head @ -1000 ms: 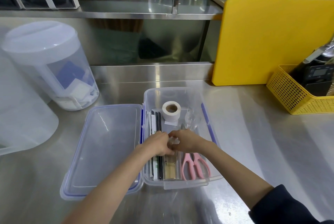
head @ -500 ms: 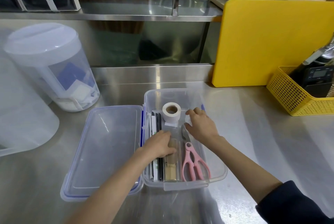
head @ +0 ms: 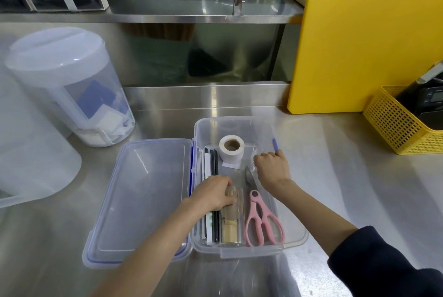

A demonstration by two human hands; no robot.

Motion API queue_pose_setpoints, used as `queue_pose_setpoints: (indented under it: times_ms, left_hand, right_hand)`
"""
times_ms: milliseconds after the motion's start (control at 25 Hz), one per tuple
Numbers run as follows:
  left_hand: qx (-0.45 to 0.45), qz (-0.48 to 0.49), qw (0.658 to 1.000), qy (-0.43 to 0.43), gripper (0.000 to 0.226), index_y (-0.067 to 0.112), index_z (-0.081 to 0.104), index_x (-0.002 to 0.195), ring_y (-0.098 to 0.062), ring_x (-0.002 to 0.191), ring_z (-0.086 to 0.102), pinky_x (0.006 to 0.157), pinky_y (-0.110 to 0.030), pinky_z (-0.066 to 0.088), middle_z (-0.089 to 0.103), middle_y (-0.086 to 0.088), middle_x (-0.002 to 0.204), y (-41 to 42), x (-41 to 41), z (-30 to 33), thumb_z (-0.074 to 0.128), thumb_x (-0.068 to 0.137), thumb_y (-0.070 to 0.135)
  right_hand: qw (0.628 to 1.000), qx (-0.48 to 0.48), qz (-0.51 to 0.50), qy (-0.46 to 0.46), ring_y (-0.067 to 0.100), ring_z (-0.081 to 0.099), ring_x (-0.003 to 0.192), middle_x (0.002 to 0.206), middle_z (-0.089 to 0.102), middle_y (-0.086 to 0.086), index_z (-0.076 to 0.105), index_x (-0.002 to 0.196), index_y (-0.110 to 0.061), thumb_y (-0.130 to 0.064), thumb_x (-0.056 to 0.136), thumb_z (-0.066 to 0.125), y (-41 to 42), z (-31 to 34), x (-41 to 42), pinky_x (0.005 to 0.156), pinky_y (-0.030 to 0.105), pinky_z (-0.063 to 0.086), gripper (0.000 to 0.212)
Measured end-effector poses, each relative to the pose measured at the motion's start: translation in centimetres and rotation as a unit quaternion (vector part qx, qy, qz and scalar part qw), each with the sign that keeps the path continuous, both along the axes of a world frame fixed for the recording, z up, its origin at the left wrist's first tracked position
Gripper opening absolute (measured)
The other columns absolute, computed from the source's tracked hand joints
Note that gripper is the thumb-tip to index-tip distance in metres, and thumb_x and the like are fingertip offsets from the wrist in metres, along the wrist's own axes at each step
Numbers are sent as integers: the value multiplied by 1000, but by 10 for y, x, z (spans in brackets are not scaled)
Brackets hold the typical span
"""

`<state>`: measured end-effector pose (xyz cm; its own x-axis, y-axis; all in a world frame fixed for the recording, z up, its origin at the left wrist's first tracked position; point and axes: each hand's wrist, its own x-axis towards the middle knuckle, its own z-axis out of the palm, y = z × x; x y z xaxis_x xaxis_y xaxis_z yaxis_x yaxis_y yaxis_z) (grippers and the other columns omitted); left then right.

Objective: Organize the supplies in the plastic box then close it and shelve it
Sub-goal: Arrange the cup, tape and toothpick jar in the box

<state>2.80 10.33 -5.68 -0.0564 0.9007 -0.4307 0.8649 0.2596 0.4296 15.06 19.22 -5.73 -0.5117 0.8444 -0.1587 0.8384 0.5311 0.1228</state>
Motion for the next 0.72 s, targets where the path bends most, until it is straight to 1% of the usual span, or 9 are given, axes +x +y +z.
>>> queue_pose_setpoints:
  times_ms: [120,200,320,480,600,720]
  left_hand:
    - [0,2,1000,4,45,11,48,124,-22,111,54,90,-33,44,56,-8,124,0,0,-1,59,85,31]
    - [-2,0,1000,7,46,11,47,125,-23,113,53,91,-34,43,55,-9,126,0,0,-1,58,85,32]
    - [3,-3,1000,15,49,10,46,128,-24,117,52,93,-34,43,53,-10,130,0,0,0,58,86,32]
    - [3,-8,1000,23,52,10,44,130,-25,119,51,94,-35,43,53,-10,131,1,0,-1,58,86,32]
    - [4,-6,1000,18,47,10,48,125,-25,115,53,92,-36,44,55,-10,127,2,-1,-2,59,85,31]
    - [6,-5,1000,17,45,10,48,124,-25,115,53,92,-36,45,55,-10,127,2,-1,-3,58,85,31]
  right_hand:
    - [999,12,-3,48,27,60,99,105,68,11,60,103,-8,-1,87,47,0,4,0,98,33,37,22]
    - [997,18,17,79,29,58,102,109,67,12,58,109,-8,0,87,44,0,8,-4,99,34,35,27]
    - [990,-16,68,119,29,56,110,119,65,11,57,117,-11,-5,89,42,1,10,-17,96,34,33,32]
    - [985,-58,134,90,28,54,113,117,65,9,61,115,-14,-5,88,46,-6,-2,-30,94,35,33,33]
    - [984,-67,149,72,26,52,114,116,65,8,60,115,-14,-3,87,45,-8,-7,-29,93,34,32,34]
    - [980,-90,157,77,25,50,118,121,64,7,58,121,-16,-2,88,45,-9,-6,-25,97,34,32,37]
